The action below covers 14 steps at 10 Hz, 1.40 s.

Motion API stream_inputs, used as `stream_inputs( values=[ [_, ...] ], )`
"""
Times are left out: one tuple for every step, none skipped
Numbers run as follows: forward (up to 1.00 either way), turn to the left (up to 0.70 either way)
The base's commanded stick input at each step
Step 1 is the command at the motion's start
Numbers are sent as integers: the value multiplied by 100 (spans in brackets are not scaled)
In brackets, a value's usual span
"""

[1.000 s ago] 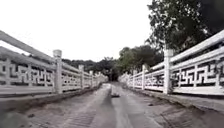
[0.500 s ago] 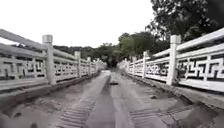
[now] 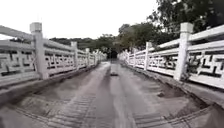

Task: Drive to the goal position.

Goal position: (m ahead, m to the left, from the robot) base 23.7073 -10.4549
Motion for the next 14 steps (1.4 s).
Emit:
stream_inputs(
  values=[
    [66,1],
    [66,1],
    [66,1],
    [66,1],
    [66,1],
    [66,1],
    [66,1],
    [66,1],
    [66,1],
    [66,10],
    [66,13],
    [66,8],
    [66,4],
    [66,1]
  ],
)
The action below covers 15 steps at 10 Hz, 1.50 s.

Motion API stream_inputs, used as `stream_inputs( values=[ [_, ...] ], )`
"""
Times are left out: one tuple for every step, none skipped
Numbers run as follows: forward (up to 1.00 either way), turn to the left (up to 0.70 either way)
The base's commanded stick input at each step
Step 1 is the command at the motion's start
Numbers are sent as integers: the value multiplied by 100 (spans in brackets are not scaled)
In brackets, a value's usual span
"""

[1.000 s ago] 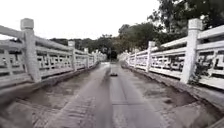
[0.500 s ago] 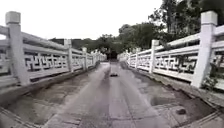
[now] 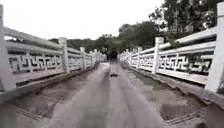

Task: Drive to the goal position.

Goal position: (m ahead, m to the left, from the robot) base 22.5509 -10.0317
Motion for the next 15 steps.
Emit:
stream_inputs(
  values=[
    [66,1],
    [66,1],
    [66,1],
    [66,1],
    [66,1],
    [66,1],
    [66,1],
    [66,1],
    [66,1],
    [66,1],
    [66,1],
    [66,1],
    [66,1],
    [66,1],
    [66,-7]
  ],
)
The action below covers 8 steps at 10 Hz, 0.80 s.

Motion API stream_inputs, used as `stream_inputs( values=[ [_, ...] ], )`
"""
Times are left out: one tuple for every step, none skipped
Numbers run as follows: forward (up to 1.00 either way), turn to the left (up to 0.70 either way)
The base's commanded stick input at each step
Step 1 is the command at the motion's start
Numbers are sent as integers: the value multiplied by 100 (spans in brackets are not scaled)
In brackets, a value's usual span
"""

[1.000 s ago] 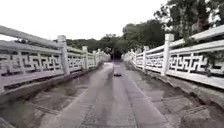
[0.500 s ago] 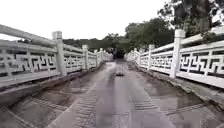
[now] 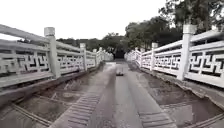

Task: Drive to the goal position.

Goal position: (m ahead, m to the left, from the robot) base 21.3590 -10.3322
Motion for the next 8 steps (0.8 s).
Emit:
stream_inputs(
  values=[
    [66,-11],
    [66,1],
    [66,1],
    [66,1],
    [66,1],
    [66,1],
    [66,1],
    [66,1]
  ],
)
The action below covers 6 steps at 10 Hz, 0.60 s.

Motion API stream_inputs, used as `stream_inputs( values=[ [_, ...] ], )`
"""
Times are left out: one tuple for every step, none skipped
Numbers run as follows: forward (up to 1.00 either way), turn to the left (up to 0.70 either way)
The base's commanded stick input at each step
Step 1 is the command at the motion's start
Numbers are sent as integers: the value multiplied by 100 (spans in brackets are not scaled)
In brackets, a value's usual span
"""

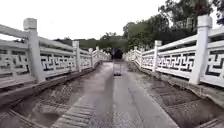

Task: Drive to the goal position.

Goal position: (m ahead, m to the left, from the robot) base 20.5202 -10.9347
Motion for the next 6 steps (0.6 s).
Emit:
stream_inputs(
  values=[
    [66,1],
    [66,1],
    [66,1],
    [66,1],
    [66,1],
    [66,1]
  ],
)
